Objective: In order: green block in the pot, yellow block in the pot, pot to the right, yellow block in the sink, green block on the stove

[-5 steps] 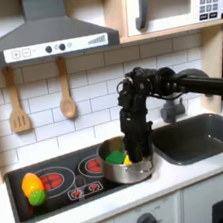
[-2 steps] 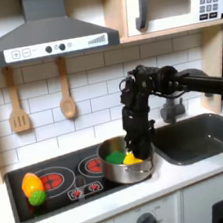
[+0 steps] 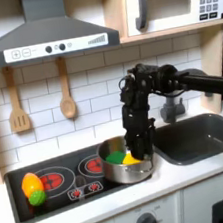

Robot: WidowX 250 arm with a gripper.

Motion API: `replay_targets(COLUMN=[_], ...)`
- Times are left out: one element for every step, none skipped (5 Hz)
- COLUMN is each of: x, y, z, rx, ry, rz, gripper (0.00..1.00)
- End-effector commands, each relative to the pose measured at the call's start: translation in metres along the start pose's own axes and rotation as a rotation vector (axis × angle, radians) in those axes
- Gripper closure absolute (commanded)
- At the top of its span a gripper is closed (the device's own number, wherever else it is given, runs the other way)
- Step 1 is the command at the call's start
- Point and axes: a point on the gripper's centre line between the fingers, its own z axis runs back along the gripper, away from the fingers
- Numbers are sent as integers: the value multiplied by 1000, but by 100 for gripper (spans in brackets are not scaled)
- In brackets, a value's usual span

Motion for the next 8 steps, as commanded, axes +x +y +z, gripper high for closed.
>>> replay_targets(x=[2,4,4,6,8,9,10,8], y=[4,7,6,7,8,7,6,4], z=[-1,-4,-4,-4,-7,-12,-20,-29], rx=[5,4,4,3,2,-1,3,-3], ry=[2,3,-3,-15,-21,-21,-11,-1], rz=[16,32,32,51,64,64,57,54], gripper=[0,0,0,0,0,0,0,0])
